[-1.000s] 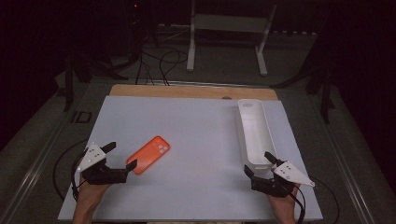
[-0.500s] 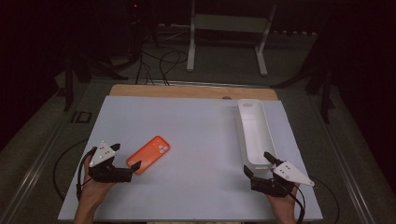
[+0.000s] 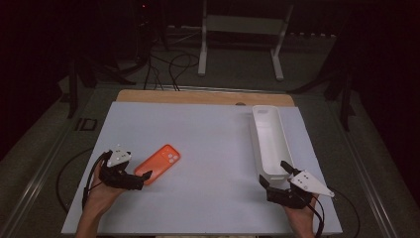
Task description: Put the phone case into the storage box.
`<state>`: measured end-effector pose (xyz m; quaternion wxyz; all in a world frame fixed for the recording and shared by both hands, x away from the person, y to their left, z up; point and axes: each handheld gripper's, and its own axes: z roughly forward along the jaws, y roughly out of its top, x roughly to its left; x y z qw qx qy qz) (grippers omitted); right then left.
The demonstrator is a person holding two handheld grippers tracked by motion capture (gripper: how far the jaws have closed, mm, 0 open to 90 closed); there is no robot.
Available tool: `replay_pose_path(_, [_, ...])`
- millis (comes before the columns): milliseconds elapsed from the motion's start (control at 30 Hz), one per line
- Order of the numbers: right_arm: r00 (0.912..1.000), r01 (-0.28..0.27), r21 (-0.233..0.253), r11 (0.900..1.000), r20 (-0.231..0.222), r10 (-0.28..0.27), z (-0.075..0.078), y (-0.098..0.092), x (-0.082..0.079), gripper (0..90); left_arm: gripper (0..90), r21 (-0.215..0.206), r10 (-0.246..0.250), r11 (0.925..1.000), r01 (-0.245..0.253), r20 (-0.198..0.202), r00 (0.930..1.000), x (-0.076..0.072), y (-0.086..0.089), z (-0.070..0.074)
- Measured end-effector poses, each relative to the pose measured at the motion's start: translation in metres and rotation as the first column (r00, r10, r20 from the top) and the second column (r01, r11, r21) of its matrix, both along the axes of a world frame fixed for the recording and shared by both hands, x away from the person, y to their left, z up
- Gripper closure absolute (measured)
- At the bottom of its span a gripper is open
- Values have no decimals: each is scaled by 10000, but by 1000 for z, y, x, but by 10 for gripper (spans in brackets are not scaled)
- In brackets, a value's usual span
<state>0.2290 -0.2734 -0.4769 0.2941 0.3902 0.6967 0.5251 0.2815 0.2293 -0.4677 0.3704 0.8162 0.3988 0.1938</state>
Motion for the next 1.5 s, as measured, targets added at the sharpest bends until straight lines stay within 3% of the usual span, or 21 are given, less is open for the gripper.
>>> replay_pose_path(567, [10000, 10, -25, 10000, -42, -10, -1, 0, 0, 92, 1, 966, -247, 9948, 336, -921, 9954, 20, -11, -7])
replay_pose_path(1500, [9999, 13, -36, 10000, -104, -14, -2, 0, 1, 92, 1, 1962, -449, 9765, 896, -2212, 9742, 34, -23, -23])
